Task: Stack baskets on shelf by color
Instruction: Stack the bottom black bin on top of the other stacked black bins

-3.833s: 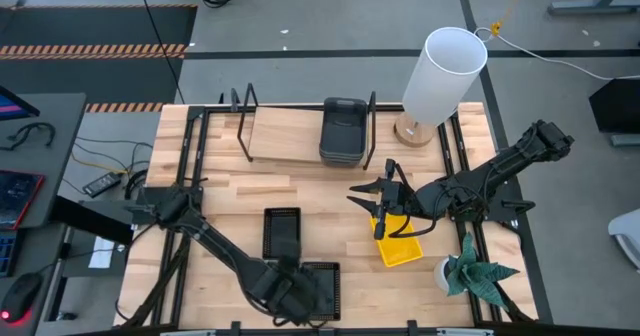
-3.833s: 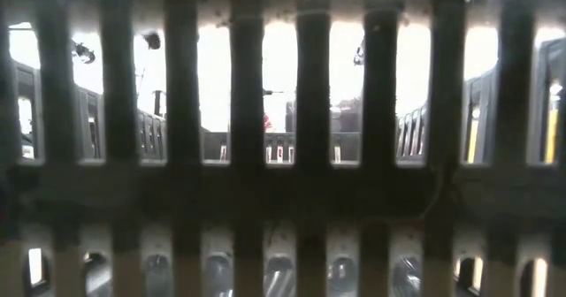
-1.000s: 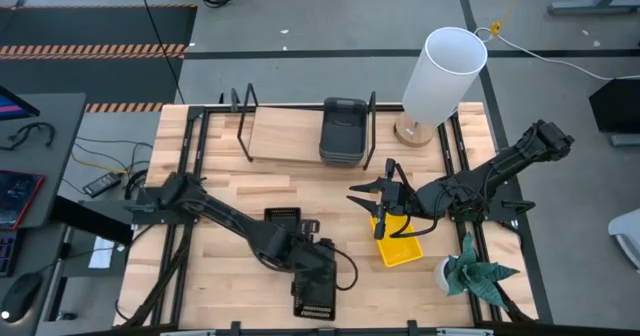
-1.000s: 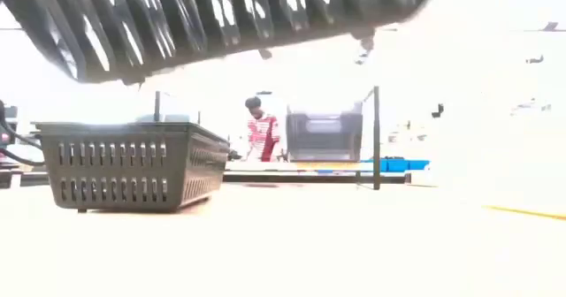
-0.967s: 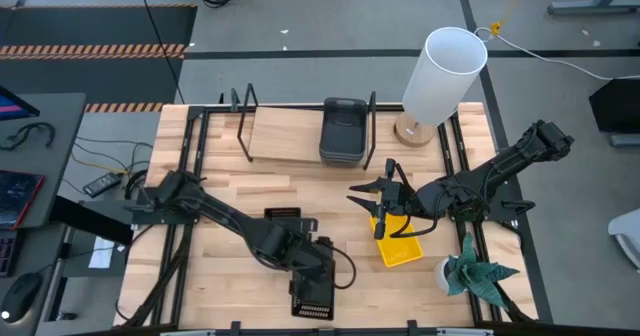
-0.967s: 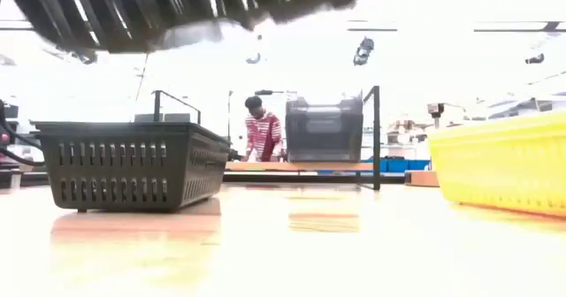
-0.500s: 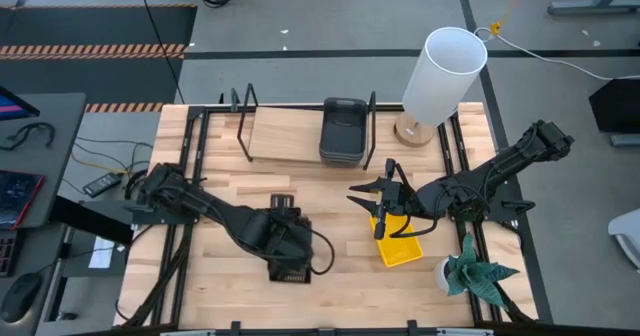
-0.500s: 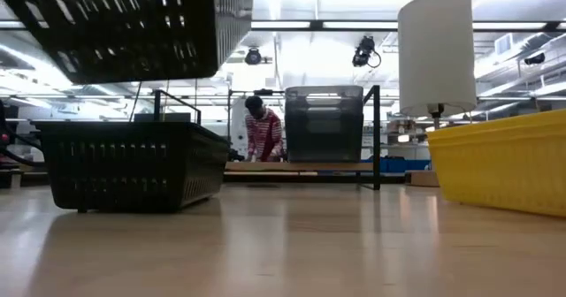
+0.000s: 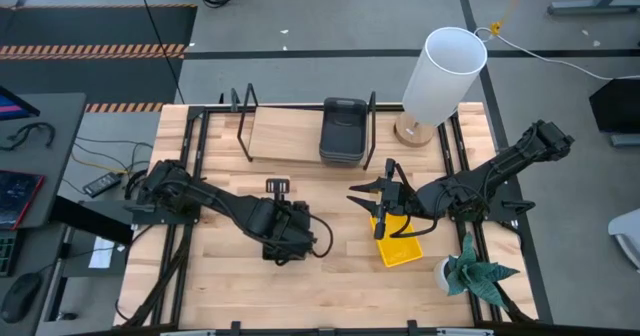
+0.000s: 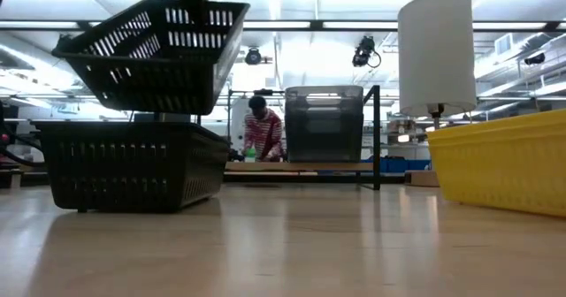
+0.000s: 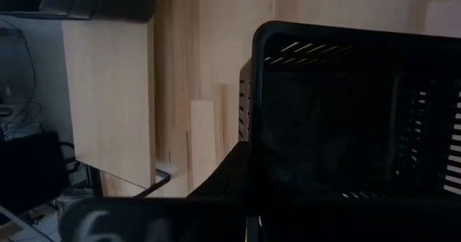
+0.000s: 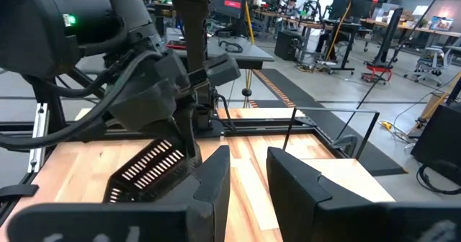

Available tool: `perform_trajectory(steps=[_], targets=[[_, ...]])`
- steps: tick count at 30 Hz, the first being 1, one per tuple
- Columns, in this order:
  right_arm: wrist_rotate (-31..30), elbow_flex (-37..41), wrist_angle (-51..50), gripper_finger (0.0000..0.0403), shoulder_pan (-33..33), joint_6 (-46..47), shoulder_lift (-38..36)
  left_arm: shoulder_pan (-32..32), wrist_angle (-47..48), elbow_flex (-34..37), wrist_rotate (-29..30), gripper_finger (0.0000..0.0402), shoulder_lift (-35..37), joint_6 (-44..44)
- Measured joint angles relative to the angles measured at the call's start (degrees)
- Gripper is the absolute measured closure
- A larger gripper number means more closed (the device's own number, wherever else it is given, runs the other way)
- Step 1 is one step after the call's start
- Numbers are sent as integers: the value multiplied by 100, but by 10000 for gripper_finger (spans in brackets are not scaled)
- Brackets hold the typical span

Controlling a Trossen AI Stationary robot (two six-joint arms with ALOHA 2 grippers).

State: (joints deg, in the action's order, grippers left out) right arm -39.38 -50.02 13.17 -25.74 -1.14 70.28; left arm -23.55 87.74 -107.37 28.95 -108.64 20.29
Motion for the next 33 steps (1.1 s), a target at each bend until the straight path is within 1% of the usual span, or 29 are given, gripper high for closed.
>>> perform_trajectory(steps=[8,11,15,18,23,28,33], targets=[[0,0,0,305,0,2,0,63,45,98,-92,386,-4,-55],[0,0,0,305,0,3,0,63,16,432,-128,386,-7,-52],[0,0,2,305,0,4,0,46,-304,1004,-145,382,-15,-53],[0,0,1,305,0,4,0,22,-443,1182,-173,379,-15,-37],[0,0,2,305,0,4,0,17,-541,1211,-351,384,10,-109],[0,0,2,305,-1,4,0,30,-648,1213,-557,380,248,-158],[0,0,2,305,0,4,0,37,-917,1211,-941,385,406,-354]])
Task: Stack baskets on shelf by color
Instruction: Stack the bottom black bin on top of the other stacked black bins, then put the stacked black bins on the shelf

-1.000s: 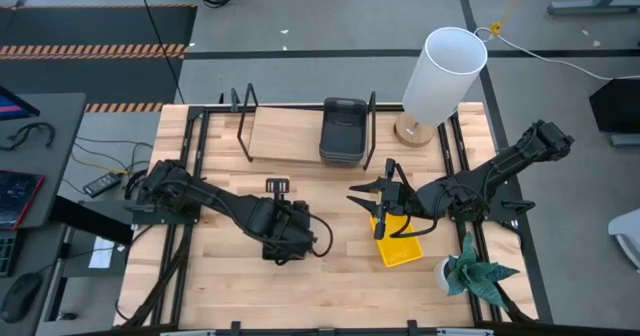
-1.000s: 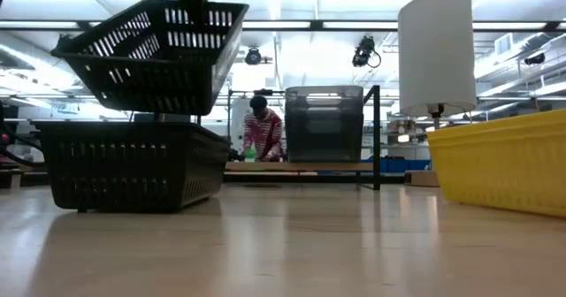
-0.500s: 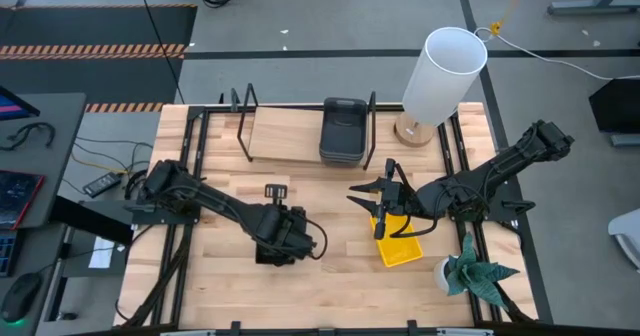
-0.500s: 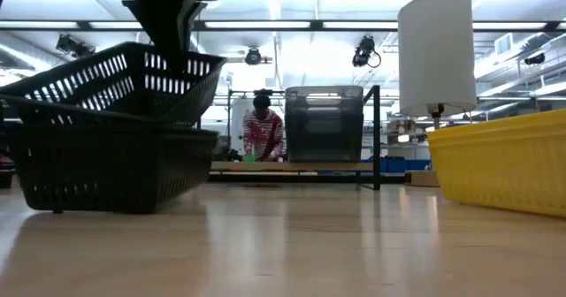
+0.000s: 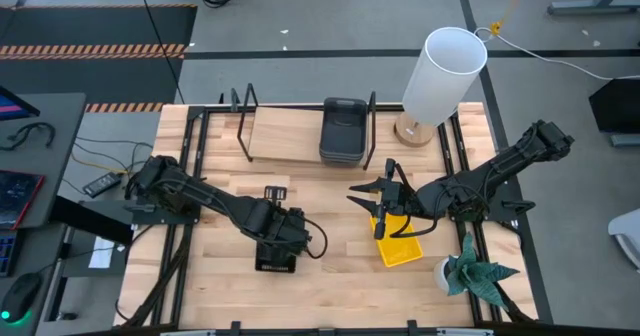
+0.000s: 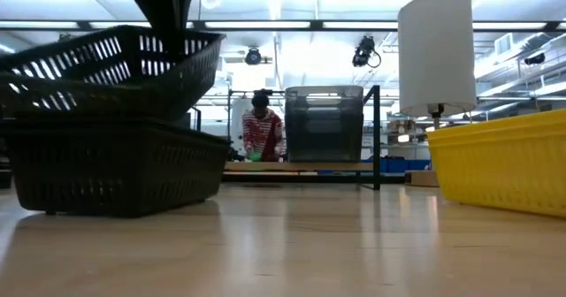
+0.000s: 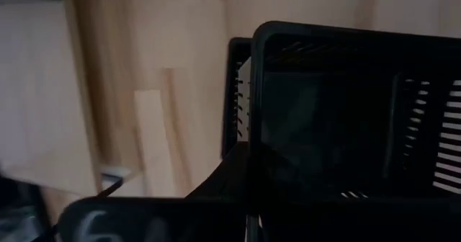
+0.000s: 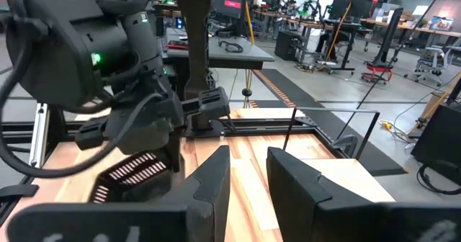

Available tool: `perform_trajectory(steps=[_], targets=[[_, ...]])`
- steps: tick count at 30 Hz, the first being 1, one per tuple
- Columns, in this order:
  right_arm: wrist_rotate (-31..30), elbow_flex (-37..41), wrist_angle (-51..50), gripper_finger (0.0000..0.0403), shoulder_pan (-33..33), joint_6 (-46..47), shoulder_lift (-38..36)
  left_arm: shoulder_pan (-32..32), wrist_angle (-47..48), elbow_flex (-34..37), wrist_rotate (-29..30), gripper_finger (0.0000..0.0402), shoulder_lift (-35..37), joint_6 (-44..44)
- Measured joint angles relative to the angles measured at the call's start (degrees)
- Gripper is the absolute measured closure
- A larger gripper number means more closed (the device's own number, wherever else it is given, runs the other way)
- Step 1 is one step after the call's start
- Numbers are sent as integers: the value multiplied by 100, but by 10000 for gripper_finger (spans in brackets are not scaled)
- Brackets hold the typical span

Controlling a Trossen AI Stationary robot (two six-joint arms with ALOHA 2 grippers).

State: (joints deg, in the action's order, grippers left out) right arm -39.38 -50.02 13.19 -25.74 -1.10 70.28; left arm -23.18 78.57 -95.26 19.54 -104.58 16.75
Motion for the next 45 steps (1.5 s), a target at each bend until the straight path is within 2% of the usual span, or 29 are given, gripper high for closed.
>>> perform_trajectory(steps=[5,15,19,22,26,35,42,45], targets=[[1,0,0,305,-1,0,0,23,-148,81,-246,384,10,-171],[2,0,0,305,0,-4,0,63,-994,808,-780,381,7,-879],[1,0,1,305,0,-7,0,63,-1185,924,-1002,380,7,-992],[2,0,0,305,0,-7,0,57,-1270,989,-956,378,5,-876],[2,0,1,305,-2,-7,0,59,-1328,990,-821,352,5,-813],[2,0,1,305,-2,-7,0,18,-1253,962,-661,256,12,-717],[2,0,-4,305,0,-13,0,-554,-1757,740,-1957,223,42,260],[1,0,-4,305,-1,-13,0,-957,-2149,740,-2024,224,42,588]])
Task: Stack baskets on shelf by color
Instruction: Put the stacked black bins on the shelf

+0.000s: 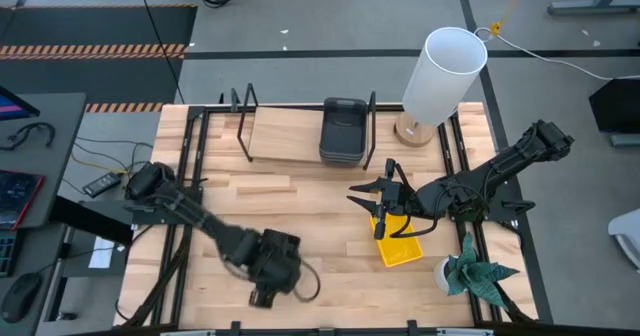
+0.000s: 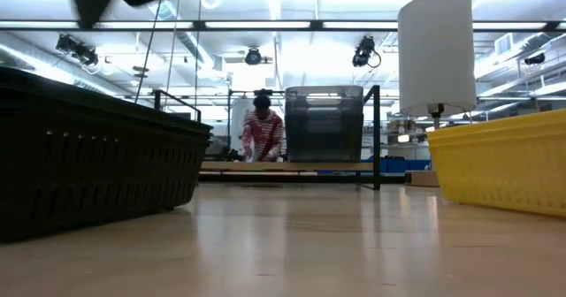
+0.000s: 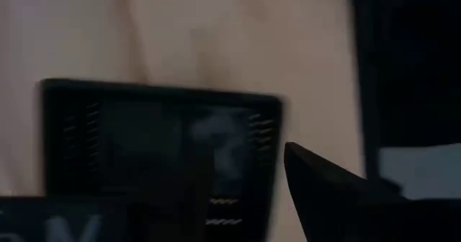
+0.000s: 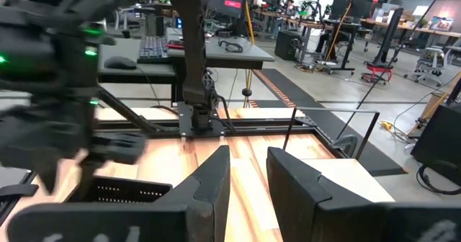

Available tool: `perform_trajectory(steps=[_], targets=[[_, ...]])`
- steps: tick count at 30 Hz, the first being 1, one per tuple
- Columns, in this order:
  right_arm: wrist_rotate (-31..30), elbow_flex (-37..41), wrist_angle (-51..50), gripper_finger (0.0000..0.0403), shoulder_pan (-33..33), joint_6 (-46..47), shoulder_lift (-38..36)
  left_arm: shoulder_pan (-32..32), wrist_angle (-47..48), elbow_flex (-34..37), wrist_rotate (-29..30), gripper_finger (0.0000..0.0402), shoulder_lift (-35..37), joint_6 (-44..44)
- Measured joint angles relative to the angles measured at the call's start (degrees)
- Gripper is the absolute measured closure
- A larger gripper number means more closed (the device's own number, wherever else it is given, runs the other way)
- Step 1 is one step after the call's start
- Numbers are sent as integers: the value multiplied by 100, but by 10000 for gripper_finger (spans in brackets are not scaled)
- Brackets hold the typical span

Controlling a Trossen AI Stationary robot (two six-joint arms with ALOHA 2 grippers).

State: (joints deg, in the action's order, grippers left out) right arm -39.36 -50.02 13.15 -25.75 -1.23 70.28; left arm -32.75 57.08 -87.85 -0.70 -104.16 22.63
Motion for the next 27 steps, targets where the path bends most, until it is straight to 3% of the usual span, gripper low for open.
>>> perform_trajectory(steps=[7,12,19,27], targets=[[0,0,2,305,-1,15,0,-803,-317,-2,1067,213,-249,359],[-1,0,13,305,-1,14,0,-951,-269,-2,1413,188,-450,567],[24,0,-36,305,1,17,0,-990,-206,-2,1329,164,-912,630],[558,0,-127,305,-1,35,0,-942,-47,-2,1218,187,-1214,542]])
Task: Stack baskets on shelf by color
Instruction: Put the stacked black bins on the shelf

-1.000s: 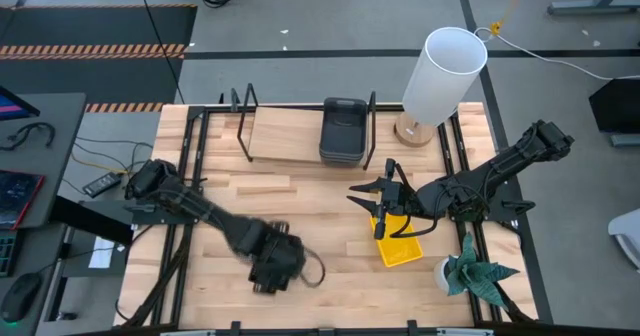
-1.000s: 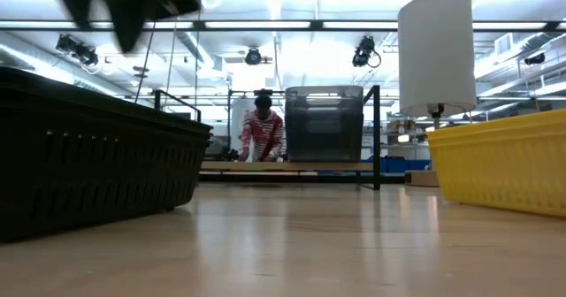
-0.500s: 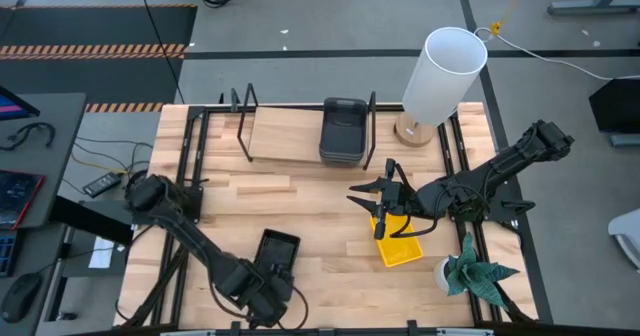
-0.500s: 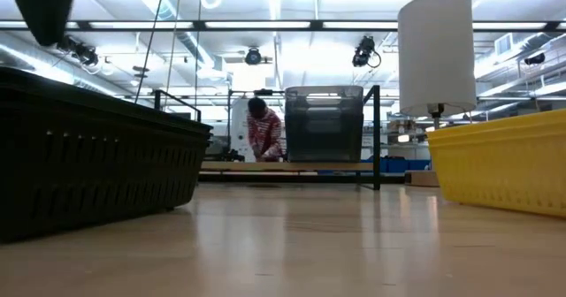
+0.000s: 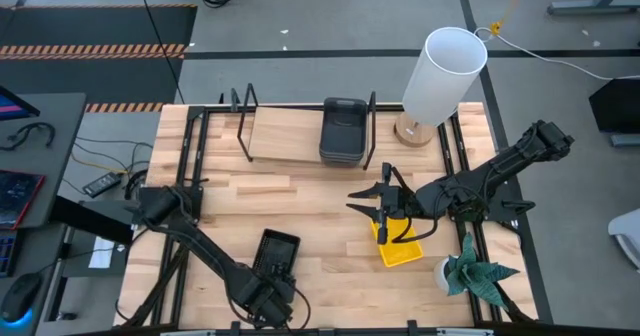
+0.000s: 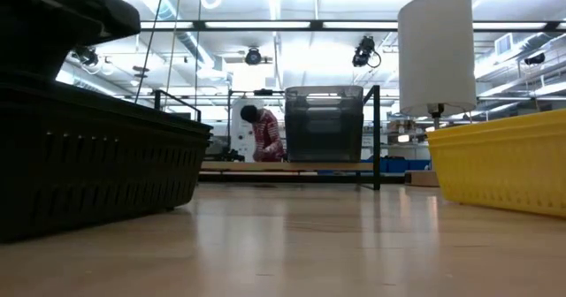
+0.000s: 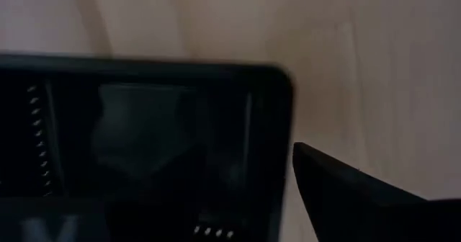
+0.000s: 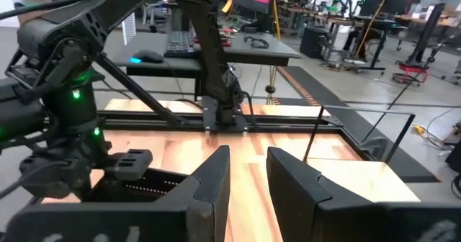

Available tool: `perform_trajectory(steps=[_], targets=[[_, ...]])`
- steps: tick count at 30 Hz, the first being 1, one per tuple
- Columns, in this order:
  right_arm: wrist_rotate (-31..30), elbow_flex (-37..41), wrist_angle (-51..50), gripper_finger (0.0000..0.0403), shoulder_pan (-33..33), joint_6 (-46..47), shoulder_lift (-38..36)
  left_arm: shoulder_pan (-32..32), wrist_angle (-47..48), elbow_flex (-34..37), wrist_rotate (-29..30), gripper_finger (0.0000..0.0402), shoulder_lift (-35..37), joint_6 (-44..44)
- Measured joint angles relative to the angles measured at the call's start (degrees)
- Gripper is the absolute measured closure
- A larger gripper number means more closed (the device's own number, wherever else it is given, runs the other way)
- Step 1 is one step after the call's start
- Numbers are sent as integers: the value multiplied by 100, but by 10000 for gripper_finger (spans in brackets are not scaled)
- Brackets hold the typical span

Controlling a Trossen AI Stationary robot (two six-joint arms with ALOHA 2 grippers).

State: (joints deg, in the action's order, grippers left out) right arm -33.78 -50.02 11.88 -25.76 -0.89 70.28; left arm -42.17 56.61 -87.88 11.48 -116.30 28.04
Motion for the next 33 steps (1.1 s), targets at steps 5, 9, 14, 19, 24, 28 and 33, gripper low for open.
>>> perform_trajectory(steps=[5,9,14,19,24,28,33], targets=[[0,0,3,305,18,94,0,103,164,13,66,222,-1,-8],[-2,0,4,305,52,109,0,208,213,15,95,263,-1,-67],[-2,0,3,305,85,158,0,329,329,15,43,326,-1,-141],[0,0,-20,305,83,529,0,446,493,17,43,381,11,-254],[-66,0,-10,305,83,432,0,574,979,-149,119,369,17,-489],[-90,0,7,305,83,424,0,698,1362,-264,477,357,141,-744],[-90,0,7,305,83,412,0,1038,1525,-184,800,379,649,-971]])
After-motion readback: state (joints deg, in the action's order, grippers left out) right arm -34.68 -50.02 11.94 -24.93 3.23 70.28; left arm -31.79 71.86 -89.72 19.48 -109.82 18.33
